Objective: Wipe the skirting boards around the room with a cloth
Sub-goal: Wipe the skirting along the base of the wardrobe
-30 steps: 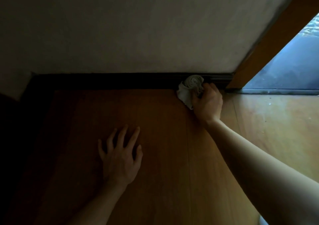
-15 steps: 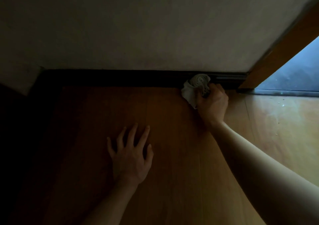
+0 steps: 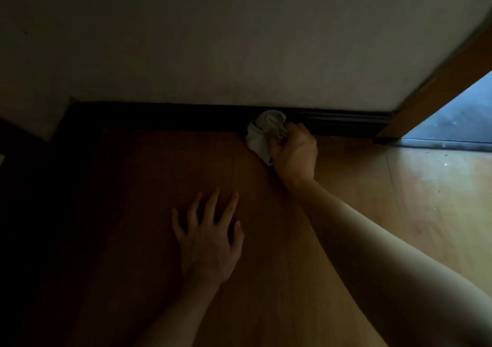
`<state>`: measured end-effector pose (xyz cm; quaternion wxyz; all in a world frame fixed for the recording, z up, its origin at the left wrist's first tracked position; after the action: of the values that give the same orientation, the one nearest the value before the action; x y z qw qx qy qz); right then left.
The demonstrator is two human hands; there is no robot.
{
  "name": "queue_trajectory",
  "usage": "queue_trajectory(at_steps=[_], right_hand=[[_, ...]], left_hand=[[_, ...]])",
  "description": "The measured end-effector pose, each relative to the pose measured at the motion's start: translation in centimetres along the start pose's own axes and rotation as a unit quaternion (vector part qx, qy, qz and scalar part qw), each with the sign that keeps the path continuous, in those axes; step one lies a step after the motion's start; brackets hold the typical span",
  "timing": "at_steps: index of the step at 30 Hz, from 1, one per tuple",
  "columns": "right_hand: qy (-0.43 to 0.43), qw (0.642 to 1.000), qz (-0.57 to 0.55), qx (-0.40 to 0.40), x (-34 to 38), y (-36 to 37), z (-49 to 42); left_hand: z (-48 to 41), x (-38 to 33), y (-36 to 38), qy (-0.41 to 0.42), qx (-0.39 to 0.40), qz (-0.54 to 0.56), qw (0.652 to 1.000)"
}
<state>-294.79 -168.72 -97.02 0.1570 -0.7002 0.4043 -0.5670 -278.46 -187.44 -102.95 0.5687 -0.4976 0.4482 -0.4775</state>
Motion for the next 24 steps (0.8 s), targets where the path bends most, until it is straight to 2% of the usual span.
queue_trajectory(at_steps=[4,8,13,17,21,24], right_hand=[[0.023,0.998,0.037,-0.046,-4.7,-4.2,-0.8],[0.094,0.988,0.05,-0.11,-8.6,-7.5,-0.4],[0.052,0.996,0.04,-0.063,-7.6,-6.1,-0.9],[0.085,0.991,0.027,-0.097,-8.3,-6.9,-0.7],[0.034,0.999,-0.001,-0.033,-6.0,-5.0,-0.7],[0.048,0.998,0.013,-0.035,-8.0,-6.4,-1.5]], left_hand=[[-0.1,-0.3,-0.3,0.006,0.004,0.008,1.0],[0.0,-0.2,-0.2,0.005,0.005,0.0,1.0],[-0.1,-0.5,-0.5,0.005,0.006,0.003,1.0],[0.0,-0.6,-0.9,0.002,0.006,0.008,1.0],[0.1,-0.8,-1.1,0.0,0.013,0.01,1.0],[0.1,-1.0,-1.3,0.015,0.016,0.001,1.0]])
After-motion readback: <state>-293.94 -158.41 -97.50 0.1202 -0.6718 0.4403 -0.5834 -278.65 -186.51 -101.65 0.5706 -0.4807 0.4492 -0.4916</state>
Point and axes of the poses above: each hand's wrist, its own z-axis away from the middle knuckle, its own y-axis out of the palm, x = y × z, the point moved 10 cm from there along -z, towards the middle knuckle, and after that the axes turned 6 degrees about -x, right-handed, at the moved point
